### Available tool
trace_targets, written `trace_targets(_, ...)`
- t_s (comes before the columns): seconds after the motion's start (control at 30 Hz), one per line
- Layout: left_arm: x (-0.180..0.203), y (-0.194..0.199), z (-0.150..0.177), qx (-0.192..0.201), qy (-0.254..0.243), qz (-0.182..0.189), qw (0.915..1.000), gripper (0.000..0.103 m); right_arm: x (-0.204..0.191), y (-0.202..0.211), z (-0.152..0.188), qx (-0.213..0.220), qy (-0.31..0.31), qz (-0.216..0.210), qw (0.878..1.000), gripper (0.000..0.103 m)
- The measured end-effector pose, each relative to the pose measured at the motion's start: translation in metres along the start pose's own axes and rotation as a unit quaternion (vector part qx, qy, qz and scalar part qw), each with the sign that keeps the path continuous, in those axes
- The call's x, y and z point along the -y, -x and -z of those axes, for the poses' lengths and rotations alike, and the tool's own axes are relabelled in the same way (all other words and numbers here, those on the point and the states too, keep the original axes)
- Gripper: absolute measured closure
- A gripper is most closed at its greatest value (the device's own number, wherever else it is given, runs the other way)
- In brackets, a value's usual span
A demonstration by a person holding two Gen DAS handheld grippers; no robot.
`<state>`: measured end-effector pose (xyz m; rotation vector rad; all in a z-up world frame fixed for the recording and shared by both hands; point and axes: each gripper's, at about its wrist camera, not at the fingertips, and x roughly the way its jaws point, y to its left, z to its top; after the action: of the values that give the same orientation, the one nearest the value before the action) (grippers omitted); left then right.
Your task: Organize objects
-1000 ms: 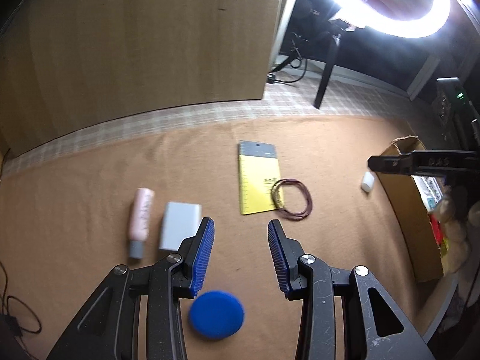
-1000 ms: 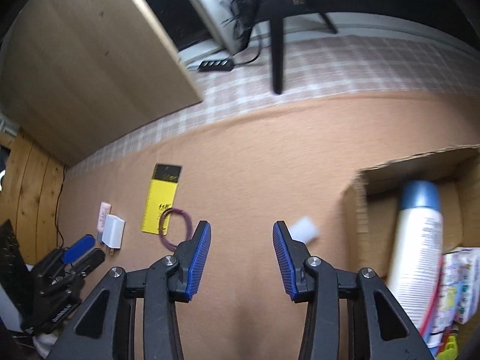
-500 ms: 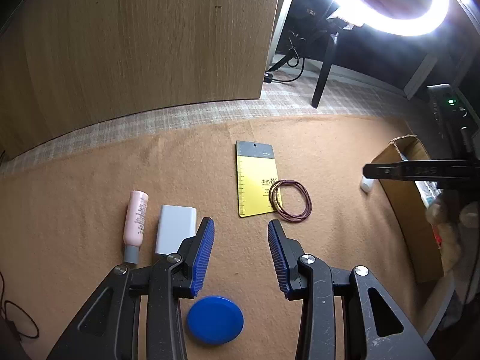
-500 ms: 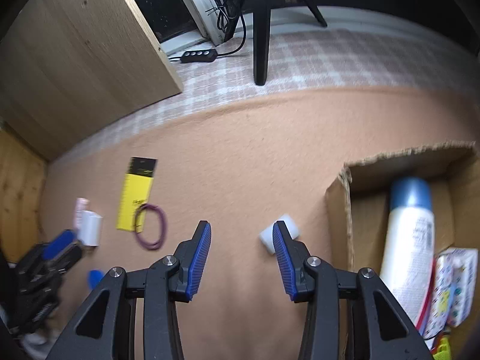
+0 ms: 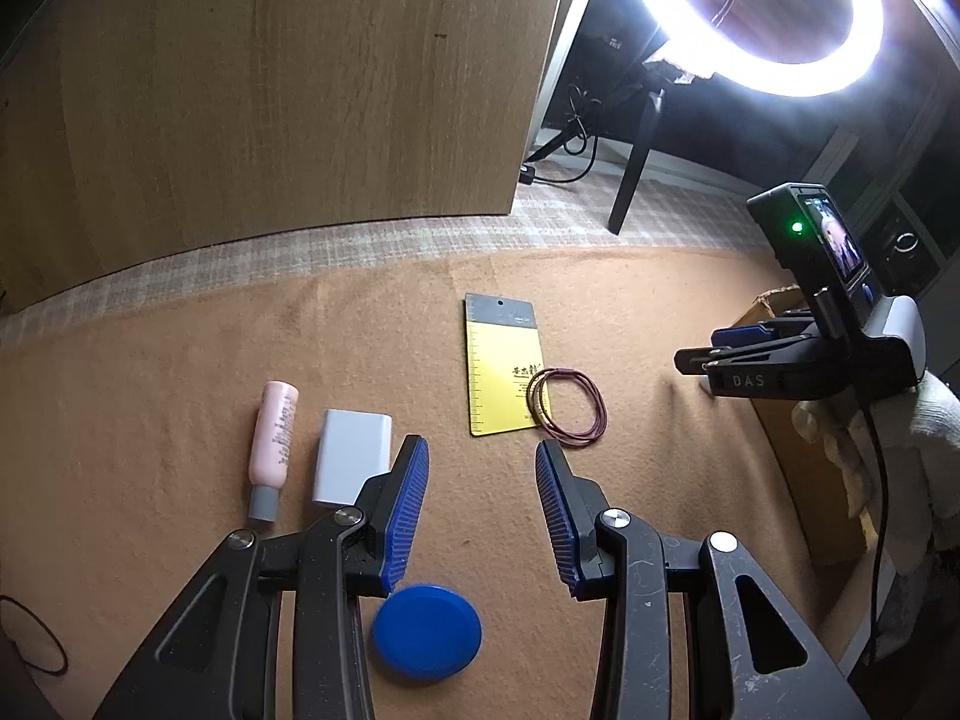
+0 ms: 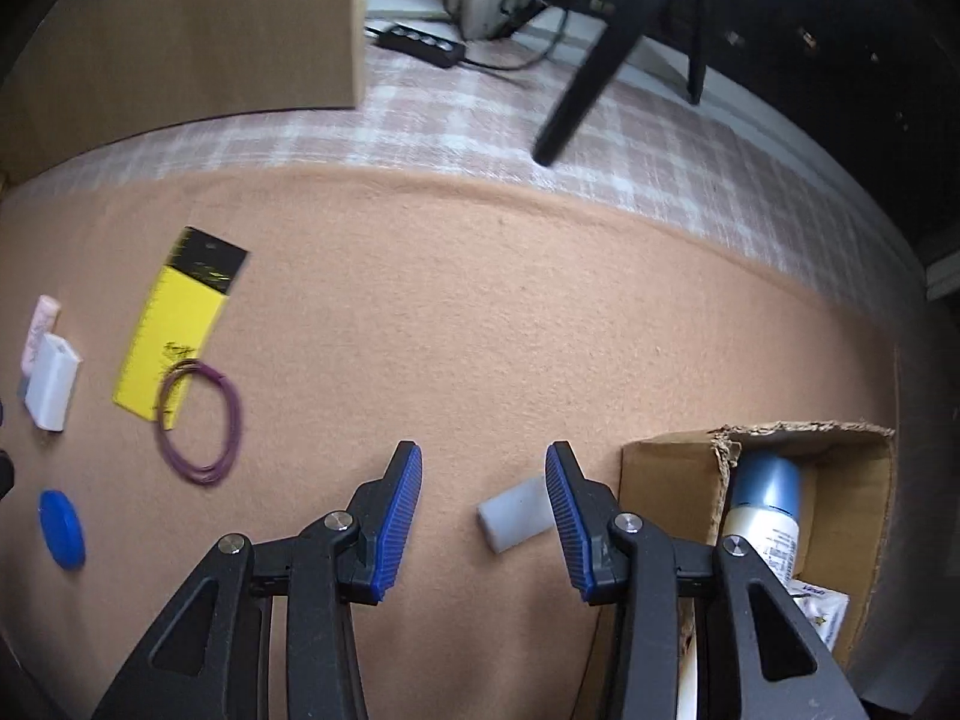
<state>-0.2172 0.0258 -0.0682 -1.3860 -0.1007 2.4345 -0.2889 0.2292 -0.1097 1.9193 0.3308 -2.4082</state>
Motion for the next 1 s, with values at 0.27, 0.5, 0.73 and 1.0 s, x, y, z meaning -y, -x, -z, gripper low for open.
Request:
trace_targets(0.27, -0.02, 0.011, 0.008, 0.011, 0.018, 0.007, 0.9998, 0.063, -0.012, -0.012, -0.006, -0.027, 0.009, 0.038, 0.999, 0.064)
trace_targets(0.5, -0.033, 0.018, 0.013, 0.017, 0.024, 0.01, 0.9995, 0.063, -0.008, -0.016, 0.0, -0.05, -0.011, 0.035, 0.998, 0.063)
trace_targets(0.73, -0.03, 0.024, 0.012, 0.022, 0.014, 0.021, 0.9994, 0.064, 0.016, 0.031, 0.037, -0.059, -0.107, -0.186, 0.975, 0.062)
trace_targets(1.0, -0.016, 0.011, 0.009, 0.008, 0.002, 0.028, 0.9996, 0.064, 0.021, 0.035, 0.063, -0.004, -0.132, -0.129, 0.983, 0.062)
